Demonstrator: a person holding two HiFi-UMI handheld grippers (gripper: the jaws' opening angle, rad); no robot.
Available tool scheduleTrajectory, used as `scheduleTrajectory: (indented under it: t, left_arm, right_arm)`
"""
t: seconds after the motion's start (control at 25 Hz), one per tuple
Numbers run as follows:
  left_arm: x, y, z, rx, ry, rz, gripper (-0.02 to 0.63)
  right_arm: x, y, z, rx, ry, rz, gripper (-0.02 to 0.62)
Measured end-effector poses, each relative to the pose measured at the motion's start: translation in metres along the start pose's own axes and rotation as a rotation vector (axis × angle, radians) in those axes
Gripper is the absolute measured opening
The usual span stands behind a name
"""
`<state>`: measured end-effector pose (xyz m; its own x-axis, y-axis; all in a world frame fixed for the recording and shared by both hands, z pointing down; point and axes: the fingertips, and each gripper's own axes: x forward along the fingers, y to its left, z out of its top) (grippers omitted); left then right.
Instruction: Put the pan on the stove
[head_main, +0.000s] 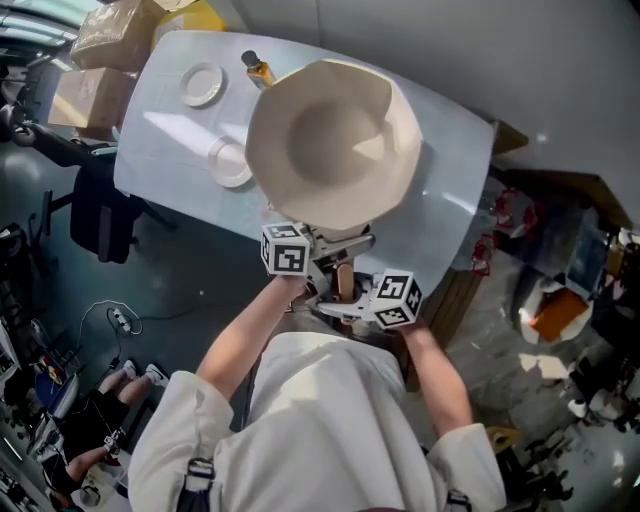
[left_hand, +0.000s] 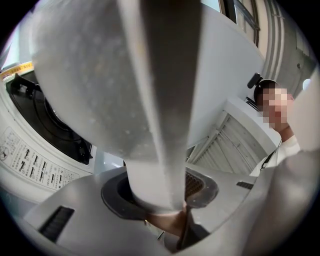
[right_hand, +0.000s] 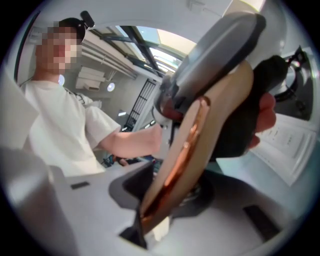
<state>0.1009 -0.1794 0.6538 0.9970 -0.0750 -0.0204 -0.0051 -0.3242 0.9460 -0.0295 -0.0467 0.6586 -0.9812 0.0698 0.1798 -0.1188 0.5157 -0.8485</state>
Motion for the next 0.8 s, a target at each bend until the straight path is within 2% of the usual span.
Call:
scheduleTrajectory:
  t: [0.8]
  left_arm:
    - [0.007,0.051,-0.004,-0.09,0.031,0.021,0.189]
  right_arm:
    - [0.001,-0.038,-0.002,0.086,-0.013,-0.003,0.129]
